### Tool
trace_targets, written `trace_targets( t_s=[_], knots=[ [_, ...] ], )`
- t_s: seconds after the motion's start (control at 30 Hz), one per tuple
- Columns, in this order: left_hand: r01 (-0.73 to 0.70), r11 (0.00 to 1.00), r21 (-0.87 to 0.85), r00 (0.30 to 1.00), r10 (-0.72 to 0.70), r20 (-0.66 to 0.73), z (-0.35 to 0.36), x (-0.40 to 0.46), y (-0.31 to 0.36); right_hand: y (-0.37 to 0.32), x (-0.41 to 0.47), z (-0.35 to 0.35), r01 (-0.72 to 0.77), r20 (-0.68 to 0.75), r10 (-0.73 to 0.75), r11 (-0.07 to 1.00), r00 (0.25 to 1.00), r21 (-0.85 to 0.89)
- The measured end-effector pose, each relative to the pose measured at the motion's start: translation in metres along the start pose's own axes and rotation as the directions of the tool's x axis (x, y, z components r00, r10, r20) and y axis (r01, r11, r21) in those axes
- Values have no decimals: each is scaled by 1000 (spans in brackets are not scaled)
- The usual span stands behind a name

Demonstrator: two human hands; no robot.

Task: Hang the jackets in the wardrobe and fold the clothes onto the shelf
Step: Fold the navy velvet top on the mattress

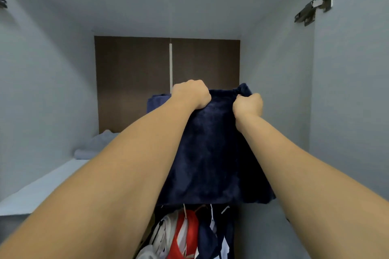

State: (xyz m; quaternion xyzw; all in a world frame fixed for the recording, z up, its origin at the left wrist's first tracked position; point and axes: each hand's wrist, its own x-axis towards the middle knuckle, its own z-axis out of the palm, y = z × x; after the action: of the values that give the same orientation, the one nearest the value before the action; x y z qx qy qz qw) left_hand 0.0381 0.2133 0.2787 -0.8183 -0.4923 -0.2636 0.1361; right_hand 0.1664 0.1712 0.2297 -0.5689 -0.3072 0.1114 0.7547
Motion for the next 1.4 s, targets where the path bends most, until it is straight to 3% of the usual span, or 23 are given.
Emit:
trace_targets(
  t_s=[0.3, 0.43, 0.57, 0.7, 0.83, 0.87, 0.93, 1.0, 1.07, 1.1, 1.2, 1.4],
  knots=[
    [51, 987, -154, 979, -19, 201, 115, 81, -19, 87, 78, 53, 29, -52, -52, 924, 997, -382],
    [188, 951, -244, 944, -107, 312, 200, 80, -32, 139, 95, 67, -27, 19, 45, 833, 999, -552],
    [253, 919, -301, 906, -116, 408, 218, 87, -41, 150, 110, 75, 8, 113, 86, 756, 990, -654],
    [219, 930, -294, 928, -106, 357, 213, 86, -37, 150, 112, 71, 9, 122, 97, 745, 988, -667],
    [20, 989, -147, 985, 5, 170, 175, 55, -39, 134, 102, 62, -24, 136, 155, 742, 978, -670],
    [-22, 989, -146, 990, 42, 131, 163, 43, -40, 126, 98, 57, 2, 141, 142, 699, 980, -715],
    [-40, 974, -221, 982, 78, 170, 145, 14, -42, 111, 86, 41, 185, 197, -37, 545, 980, -818],
    [-46, 965, -258, 947, 124, 297, 136, -19, -46, 102, 69, 29, 446, 378, -240, 389, 894, -806],
    [-65, 966, -250, 912, 159, 378, 140, -50, -46, 105, 50, 25, 614, 583, -201, 340, 787, -712],
    [-65, 970, -235, 909, 155, 388, 145, -58, -44, 113, 43, 24, 634, 635, -127, 349, 762, -690],
    [-33, 960, -277, 916, 139, 376, 161, -58, -37, 128, 42, 25, 558, 614, 33, 384, 788, -736],
    [-10, 934, -356, 932, 138, 335, 191, -24, -35, 141, 80, 34, 530, 596, 85, 371, 798, -762]
  ],
)
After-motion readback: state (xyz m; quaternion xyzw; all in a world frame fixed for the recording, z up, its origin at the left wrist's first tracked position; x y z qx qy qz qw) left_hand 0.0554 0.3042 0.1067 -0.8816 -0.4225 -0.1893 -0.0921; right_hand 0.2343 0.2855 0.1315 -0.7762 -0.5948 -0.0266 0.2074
